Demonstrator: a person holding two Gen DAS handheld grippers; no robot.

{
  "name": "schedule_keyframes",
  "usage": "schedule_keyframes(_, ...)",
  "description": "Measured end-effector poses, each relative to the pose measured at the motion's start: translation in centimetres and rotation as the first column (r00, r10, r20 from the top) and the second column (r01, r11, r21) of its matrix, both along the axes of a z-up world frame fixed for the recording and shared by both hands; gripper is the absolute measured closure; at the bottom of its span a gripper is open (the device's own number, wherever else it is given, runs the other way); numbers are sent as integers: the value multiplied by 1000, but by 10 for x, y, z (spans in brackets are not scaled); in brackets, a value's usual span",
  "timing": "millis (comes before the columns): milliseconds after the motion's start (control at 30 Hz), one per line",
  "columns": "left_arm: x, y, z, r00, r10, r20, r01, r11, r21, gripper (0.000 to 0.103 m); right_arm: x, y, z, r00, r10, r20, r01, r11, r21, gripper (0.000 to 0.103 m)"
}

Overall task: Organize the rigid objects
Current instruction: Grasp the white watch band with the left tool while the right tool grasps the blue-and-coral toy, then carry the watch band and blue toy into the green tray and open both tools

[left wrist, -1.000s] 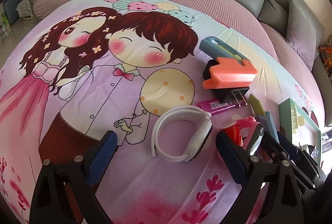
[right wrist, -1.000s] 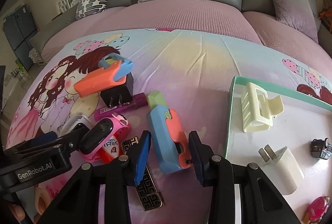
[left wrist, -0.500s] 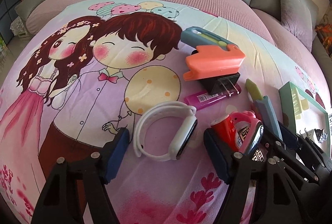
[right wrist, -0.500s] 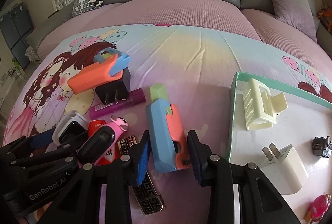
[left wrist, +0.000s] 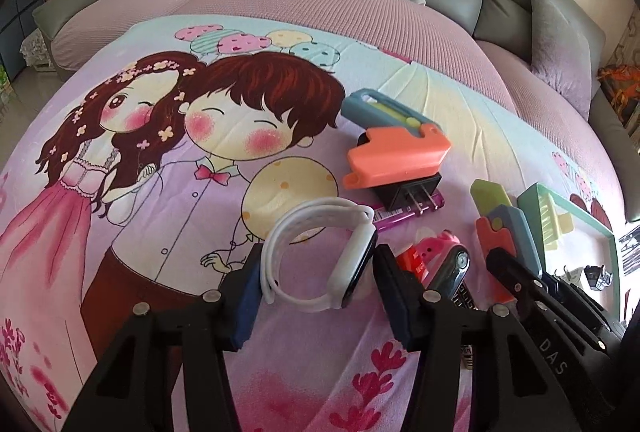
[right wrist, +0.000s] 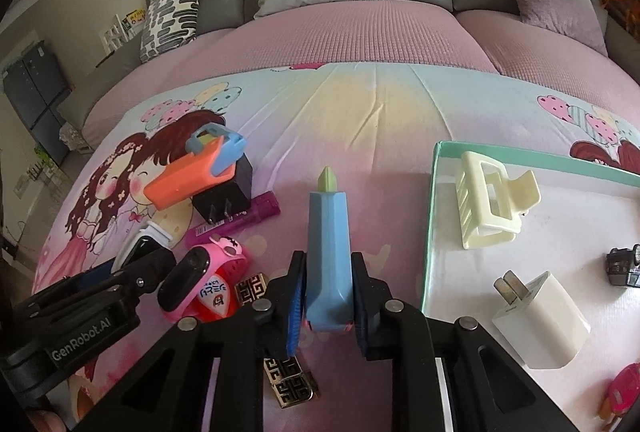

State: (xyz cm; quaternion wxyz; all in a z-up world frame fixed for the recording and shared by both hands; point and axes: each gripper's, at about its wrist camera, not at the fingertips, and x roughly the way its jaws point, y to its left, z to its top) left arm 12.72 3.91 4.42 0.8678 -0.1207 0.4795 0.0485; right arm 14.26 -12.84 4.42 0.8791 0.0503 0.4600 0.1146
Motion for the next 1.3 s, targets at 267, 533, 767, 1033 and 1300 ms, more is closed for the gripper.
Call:
schedule_keyframes(267,-8,0,28,997,9,83,-9,1000,3,48,-11,-13,28,997,-21,76,17,999,46,81)
schedule_keyframes(533,-9,-25,46,992,-43,118,41,999,16,48,-19,-42,46,991,-73,109,65,995,78,81)
schedule_keyframes(767,-8,-69,62,976,-142,166,143,990,7,48,-31,-86,59,977,-169,133,160,984,74,81)
schedule_keyframes(1033,-10,-133,73,939,-285,193,287,958,18,48,-43,-148,67,939,-317,130,313,948,53,81)
schedule_keyframes(1300,-15,-198,70,885,-428,183,431,902,26,48,-59,-202,69,876,-467,119,469,883,6,80)
